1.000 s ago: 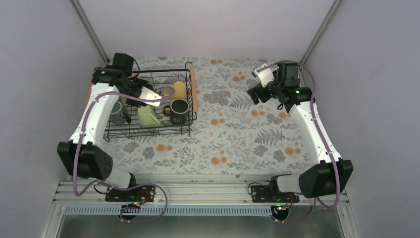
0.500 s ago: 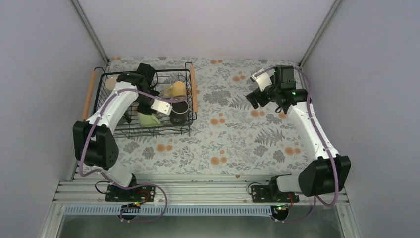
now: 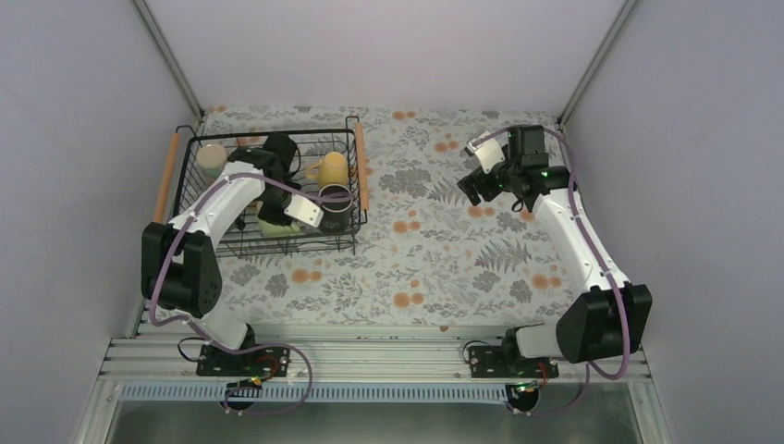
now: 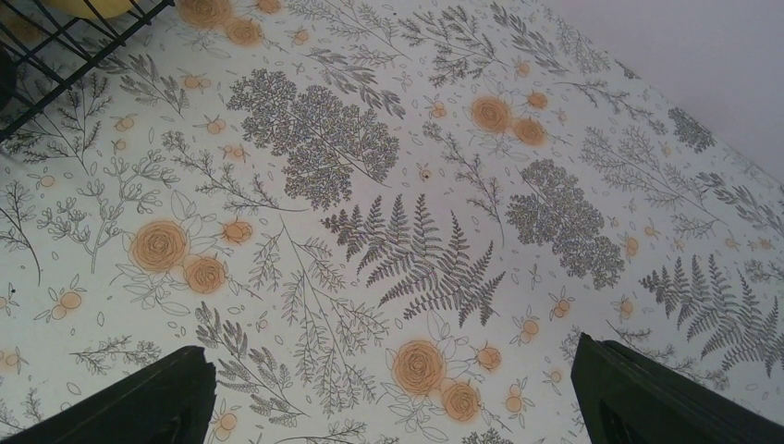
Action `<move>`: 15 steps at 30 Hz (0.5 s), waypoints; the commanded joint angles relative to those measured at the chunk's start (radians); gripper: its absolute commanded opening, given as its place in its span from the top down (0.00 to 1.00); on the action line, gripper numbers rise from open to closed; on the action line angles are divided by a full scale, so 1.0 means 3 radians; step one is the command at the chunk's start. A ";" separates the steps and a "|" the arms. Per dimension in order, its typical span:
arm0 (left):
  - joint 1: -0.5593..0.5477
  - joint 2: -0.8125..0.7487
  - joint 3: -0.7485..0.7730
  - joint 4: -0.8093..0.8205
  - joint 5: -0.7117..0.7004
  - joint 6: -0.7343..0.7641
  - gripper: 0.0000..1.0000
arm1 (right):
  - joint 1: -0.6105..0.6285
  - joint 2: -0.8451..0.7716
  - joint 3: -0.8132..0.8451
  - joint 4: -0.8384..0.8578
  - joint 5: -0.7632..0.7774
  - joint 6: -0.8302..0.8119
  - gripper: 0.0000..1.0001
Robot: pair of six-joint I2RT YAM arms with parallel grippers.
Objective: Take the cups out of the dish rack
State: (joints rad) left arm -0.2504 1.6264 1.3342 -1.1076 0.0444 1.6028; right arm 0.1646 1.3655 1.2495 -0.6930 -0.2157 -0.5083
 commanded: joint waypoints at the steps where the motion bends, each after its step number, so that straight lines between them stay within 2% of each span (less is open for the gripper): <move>1: -0.0050 -0.0045 -0.0122 0.0073 -0.0115 -0.0036 0.64 | 0.0038 0.0024 -0.0013 0.0055 -0.0037 -0.0055 0.01; 7: -0.0069 0.0001 -0.0184 0.0154 -0.0220 -0.0059 0.64 | 0.0038 -0.0010 -0.0035 0.0055 -0.0031 -0.0043 0.01; 12: -0.0080 0.0077 -0.0176 0.0166 -0.0263 -0.0155 0.70 | 0.0039 -0.0015 -0.0030 0.0031 -0.0050 -0.0034 0.01; 15: -0.0077 0.0077 -0.0241 0.0175 -0.0291 -0.0151 0.78 | 0.0044 -0.0016 -0.0006 -0.0005 -0.0059 -0.0023 0.01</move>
State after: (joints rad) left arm -0.2668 1.6360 1.2839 -1.0634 -0.0231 1.5665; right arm 0.1646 1.3655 1.2461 -0.6922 -0.2165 -0.5079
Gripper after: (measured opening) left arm 0.242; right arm 0.991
